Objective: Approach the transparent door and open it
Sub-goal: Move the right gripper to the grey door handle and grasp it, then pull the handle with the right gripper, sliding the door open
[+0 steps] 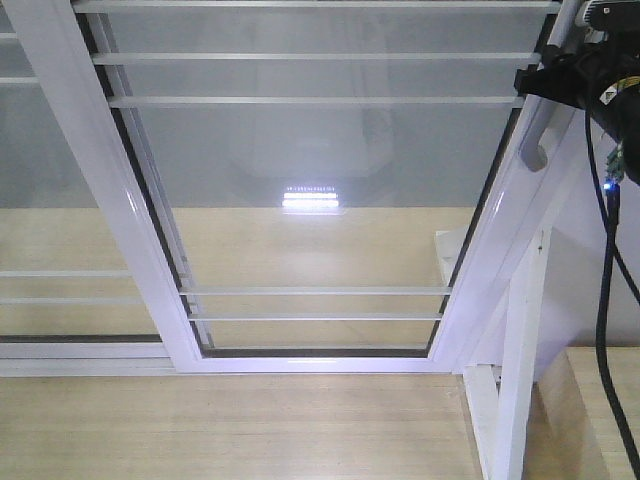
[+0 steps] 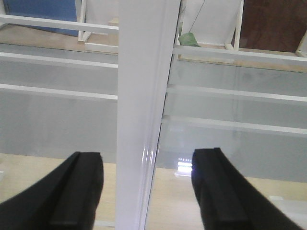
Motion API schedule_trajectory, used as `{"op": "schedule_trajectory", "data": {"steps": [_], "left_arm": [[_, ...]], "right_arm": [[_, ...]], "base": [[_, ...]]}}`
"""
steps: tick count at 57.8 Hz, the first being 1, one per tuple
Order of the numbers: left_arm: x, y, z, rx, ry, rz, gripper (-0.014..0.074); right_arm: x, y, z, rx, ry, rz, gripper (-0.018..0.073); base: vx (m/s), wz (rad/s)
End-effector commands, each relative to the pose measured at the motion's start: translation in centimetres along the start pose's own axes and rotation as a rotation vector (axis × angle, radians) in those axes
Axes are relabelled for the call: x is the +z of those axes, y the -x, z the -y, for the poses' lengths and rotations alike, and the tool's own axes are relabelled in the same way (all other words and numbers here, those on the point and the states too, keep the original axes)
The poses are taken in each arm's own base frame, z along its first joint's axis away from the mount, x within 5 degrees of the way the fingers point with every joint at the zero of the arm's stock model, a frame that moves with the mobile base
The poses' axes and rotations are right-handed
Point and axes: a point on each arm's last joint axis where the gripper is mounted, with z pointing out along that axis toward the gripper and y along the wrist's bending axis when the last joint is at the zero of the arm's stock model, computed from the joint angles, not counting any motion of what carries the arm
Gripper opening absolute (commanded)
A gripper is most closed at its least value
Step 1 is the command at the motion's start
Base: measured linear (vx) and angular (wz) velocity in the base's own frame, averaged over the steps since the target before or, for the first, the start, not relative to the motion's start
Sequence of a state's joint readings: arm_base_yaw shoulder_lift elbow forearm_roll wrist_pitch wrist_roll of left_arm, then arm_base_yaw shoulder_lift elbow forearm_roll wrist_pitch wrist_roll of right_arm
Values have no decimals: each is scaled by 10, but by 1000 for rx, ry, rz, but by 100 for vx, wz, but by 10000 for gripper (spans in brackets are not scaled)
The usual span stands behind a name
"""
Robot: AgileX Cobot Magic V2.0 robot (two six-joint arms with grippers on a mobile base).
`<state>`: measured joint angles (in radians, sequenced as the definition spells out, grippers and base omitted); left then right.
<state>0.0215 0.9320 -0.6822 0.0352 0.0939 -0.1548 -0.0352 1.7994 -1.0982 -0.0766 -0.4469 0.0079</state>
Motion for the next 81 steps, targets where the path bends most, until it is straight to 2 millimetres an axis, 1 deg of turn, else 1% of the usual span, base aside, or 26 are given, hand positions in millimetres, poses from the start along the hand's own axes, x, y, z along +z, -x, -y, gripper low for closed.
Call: {"op": "schedule_trajectory", "data": {"steps": [1, 7, 12, 26, 36, 54, 70, 81], "left_arm": [[-5, 21, 4, -2, -23, 125, 521], [-5, 21, 4, -2, -23, 125, 521], [-5, 21, 4, -2, -23, 125, 521], [-5, 21, 4, -2, -23, 125, 521], [-5, 21, 4, -2, -22, 122, 521], [-5, 21, 4, -2, -22, 122, 521], [-5, 21, 4, -2, -22, 120, 521], [-4, 16, 3, -2, -14, 66, 521]], "right_arm": [[-9, 40, 0, 3, 4, 191, 129], [-9, 41, -5, 15, 19, 191, 32], [-9, 42, -15, 10, 43, 195, -14], [-12, 45, -47, -41, 138, 216, -9], [-14, 46, -70, -46, 194, 220, -8], [-20, 47, -101, -53, 273, 225, -8], [-26, 46, -122, -58, 326, 221, -8], [-35, 46, -142, -84, 375, 180, -8]], "base": [[0, 0], [0, 0], [0, 0], [0, 0], [0, 0], [0, 0], [0, 0], [0, 0]]}}
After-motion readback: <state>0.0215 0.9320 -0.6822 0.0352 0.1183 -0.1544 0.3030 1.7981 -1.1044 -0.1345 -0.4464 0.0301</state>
